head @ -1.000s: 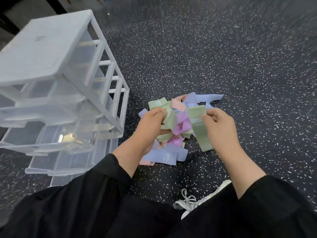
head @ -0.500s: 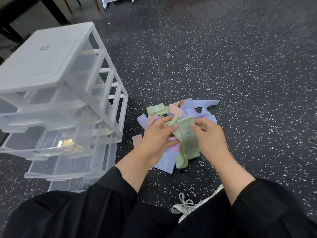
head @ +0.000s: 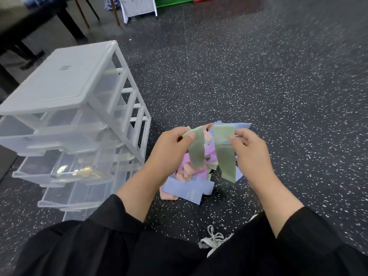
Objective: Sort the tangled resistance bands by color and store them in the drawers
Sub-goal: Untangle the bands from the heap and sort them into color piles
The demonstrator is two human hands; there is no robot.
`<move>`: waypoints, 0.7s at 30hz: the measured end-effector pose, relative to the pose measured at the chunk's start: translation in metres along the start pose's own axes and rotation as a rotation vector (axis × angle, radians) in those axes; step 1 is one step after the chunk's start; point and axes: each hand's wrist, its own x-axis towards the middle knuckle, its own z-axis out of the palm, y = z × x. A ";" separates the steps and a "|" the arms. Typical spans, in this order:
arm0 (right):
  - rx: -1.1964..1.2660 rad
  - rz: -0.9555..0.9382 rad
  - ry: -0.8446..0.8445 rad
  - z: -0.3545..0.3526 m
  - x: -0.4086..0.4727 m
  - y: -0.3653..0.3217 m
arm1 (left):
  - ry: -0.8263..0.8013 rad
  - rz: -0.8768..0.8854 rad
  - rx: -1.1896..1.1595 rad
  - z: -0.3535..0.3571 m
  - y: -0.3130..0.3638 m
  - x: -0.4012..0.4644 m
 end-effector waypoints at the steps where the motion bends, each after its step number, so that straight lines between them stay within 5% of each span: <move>1: 0.000 -0.009 -0.007 -0.003 -0.002 -0.009 | -0.002 0.038 0.031 -0.005 0.009 -0.003; 21: 0.210 -0.089 -0.212 -0.024 -0.084 -0.129 | 0.041 0.288 -0.099 -0.043 0.103 -0.080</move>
